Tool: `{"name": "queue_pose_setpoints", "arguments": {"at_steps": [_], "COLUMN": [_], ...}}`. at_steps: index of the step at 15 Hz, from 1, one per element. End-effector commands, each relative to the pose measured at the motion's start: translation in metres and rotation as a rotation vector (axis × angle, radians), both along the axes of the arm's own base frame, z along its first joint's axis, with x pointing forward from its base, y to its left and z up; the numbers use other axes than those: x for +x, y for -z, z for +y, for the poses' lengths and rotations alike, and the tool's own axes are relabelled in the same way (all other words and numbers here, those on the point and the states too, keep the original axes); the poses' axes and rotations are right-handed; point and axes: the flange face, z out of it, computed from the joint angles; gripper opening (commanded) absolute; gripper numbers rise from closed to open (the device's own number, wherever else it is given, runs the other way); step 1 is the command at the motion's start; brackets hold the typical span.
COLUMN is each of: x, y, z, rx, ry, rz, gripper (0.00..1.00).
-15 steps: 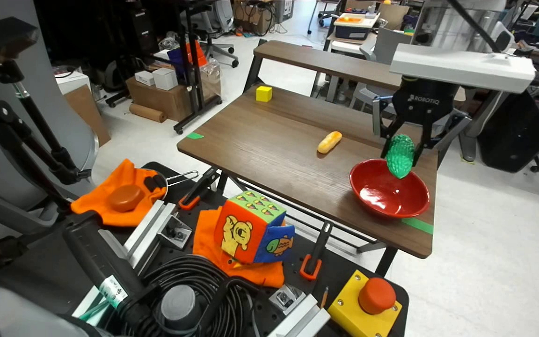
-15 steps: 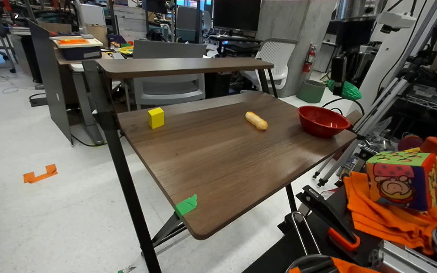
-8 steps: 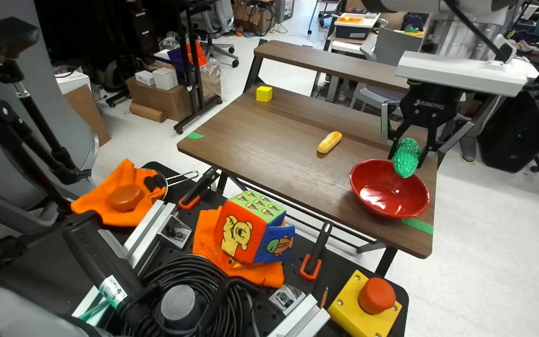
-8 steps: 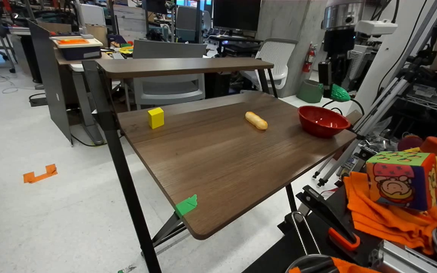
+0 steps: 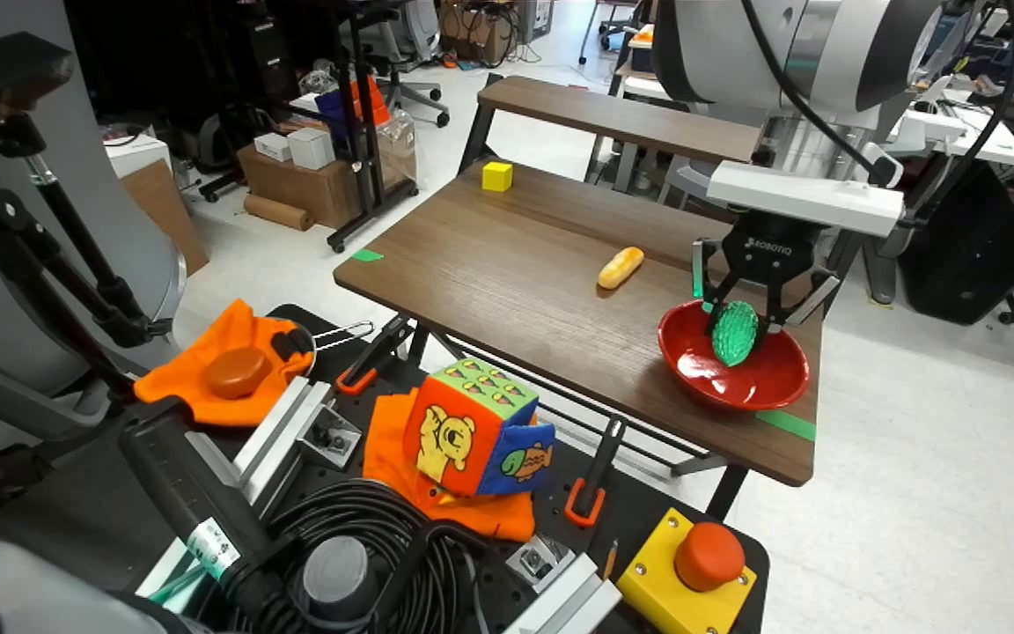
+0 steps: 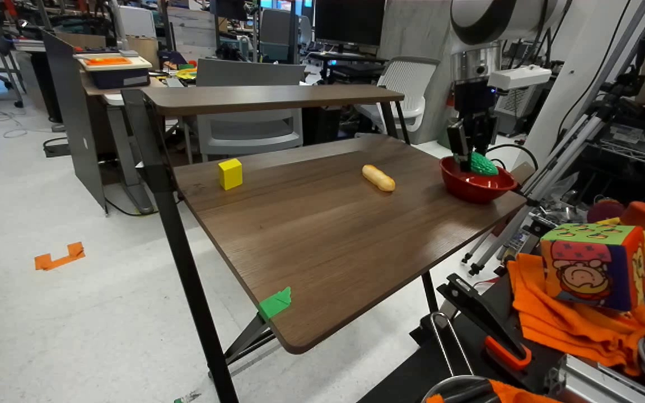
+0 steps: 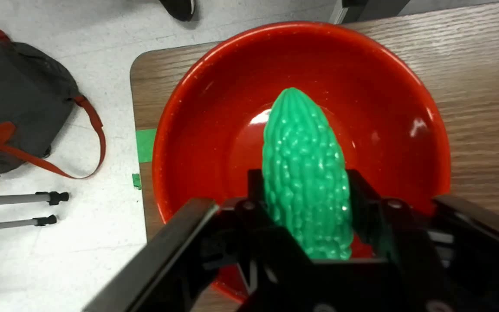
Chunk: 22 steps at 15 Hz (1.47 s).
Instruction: Put the green object in the bowl
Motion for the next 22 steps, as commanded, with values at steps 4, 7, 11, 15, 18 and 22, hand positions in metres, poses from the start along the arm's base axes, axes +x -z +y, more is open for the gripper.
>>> {"name": "queue_pose_setpoints", "arguments": {"at_steps": [4,7,11,15,18,22], "x": [0.007,0.002,-0.015,-0.048,-0.074,-0.071], "y": [0.026,0.025,0.011,-0.038,-0.083,-0.095], "z": [0.004,0.004,0.002,0.013,0.031,0.038], "rx": [-0.055,-0.049,-0.023,0.047,0.114,0.119], "ry": [0.049,0.057,0.044,0.034,0.045,0.061], "rz": [0.047,0.051,0.04,-0.021,-0.068,-0.076], "gripper": [0.73,0.87,1.0,1.0,1.0,1.0]}}
